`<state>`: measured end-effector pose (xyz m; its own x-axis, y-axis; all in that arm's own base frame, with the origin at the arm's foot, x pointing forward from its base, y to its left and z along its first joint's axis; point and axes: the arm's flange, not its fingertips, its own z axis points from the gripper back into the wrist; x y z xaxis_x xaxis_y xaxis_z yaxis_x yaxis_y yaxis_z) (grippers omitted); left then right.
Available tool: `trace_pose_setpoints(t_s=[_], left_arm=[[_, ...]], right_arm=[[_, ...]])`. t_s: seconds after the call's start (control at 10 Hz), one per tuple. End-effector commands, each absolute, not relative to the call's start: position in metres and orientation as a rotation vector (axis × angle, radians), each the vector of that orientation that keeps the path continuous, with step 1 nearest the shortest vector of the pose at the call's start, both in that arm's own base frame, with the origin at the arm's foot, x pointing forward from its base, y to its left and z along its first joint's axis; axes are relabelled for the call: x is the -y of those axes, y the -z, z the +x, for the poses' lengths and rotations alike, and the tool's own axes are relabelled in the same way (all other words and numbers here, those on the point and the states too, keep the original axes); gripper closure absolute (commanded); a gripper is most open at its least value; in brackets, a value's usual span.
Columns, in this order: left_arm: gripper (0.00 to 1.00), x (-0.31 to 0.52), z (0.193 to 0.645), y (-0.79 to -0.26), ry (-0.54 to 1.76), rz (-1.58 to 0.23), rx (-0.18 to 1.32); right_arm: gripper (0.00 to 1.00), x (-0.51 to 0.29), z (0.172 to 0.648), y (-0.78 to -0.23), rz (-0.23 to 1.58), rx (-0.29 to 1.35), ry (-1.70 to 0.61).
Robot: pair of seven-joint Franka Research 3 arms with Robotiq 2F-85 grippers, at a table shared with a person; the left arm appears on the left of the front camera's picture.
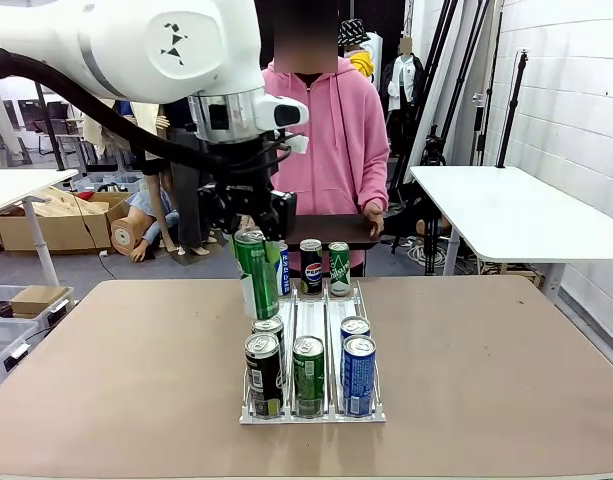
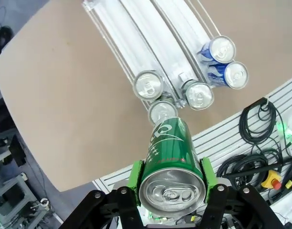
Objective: Retrieve and hand over the desired beverage to the person.
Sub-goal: Pick up a can of the same type that the person held from the Automatic Can Dispenser.
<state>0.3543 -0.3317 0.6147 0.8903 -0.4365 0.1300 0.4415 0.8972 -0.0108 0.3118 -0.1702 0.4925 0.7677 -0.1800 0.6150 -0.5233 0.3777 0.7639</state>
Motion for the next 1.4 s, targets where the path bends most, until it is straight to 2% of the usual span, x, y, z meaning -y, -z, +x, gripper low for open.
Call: trace_pose_setpoints(t_s=[0.0,0.3,0.6,1.3], left_arm=[[1.0,0.325,0.374,-0.62,0.391,-0.011,0.127],[1.0,0.3,0.4,-0.641,0.343,0.018,0.143],[1.0,0.27,0.391,-0.634,0.341,0.031,0.109],[1.0,0.235,0.389,-0.649,0.333,0.016,0.148]], right_arm=[[0.0,0.17,0.312,-0.492,1.193,0.708,-0.256],[0.0,0.17,0.312,-0.492,1.193,0.708,-0.256],[0.0,0.17,0.312,-0.492,1.193,0.708,-0.256],[0.0,0.17,0.312,-0.492,1.193,0.708,-0.256]])
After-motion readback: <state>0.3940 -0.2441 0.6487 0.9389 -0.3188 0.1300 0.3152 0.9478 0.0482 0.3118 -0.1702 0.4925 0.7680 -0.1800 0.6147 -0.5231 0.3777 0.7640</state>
